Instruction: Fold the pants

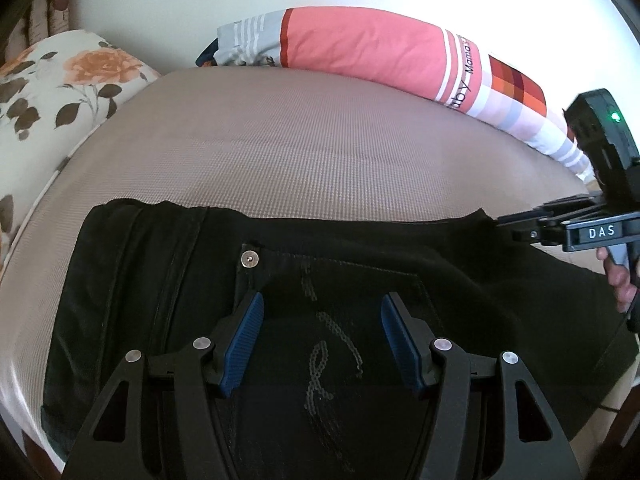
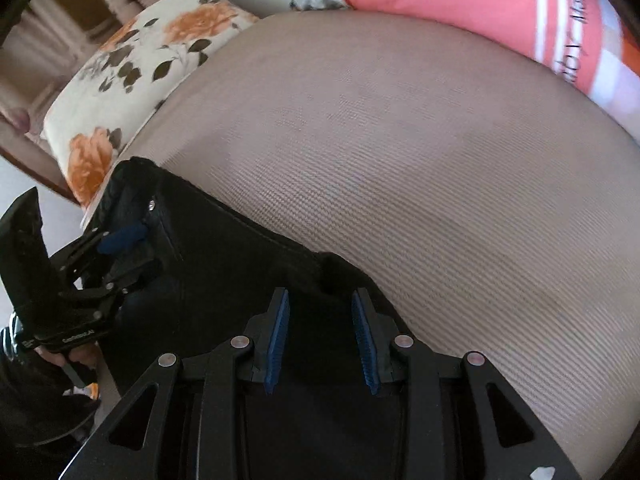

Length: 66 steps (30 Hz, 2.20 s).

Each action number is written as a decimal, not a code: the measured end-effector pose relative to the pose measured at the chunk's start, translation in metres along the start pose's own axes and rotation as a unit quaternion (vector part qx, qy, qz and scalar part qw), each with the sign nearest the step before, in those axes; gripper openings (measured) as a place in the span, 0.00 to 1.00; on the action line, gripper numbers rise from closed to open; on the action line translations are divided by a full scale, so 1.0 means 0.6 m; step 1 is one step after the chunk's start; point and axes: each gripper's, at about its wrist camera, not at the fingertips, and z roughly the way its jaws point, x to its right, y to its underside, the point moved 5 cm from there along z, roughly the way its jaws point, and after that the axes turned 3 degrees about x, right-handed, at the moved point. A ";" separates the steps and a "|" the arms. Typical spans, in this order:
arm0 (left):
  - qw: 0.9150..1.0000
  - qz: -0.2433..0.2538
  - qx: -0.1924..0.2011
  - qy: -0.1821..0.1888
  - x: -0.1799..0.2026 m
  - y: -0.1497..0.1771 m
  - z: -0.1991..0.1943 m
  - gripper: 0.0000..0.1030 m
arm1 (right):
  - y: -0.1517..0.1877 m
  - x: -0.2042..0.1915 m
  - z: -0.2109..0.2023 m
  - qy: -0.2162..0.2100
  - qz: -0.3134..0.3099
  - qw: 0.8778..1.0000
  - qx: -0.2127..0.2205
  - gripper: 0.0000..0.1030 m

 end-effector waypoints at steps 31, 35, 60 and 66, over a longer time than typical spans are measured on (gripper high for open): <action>0.992 0.090 0.011 0.088 0.178 -0.064 0.011 0.60 | 0.146 0.099 -0.161 0.173 0.125 0.973 0.084 0.28; 0.990 0.099 -0.020 0.098 0.225 -0.063 0.060 0.60 | 0.203 0.134 -0.162 0.199 0.161 0.964 0.065 0.28; 0.989 0.139 -0.039 0.017 0.217 0.010 0.042 0.60 | 0.248 0.168 -0.213 0.222 0.200 0.946 0.123 0.38; 0.989 0.143 -0.039 -0.001 0.198 0.048 0.013 0.60 | 0.300 0.183 -0.270 0.212 0.218 0.944 0.129 0.44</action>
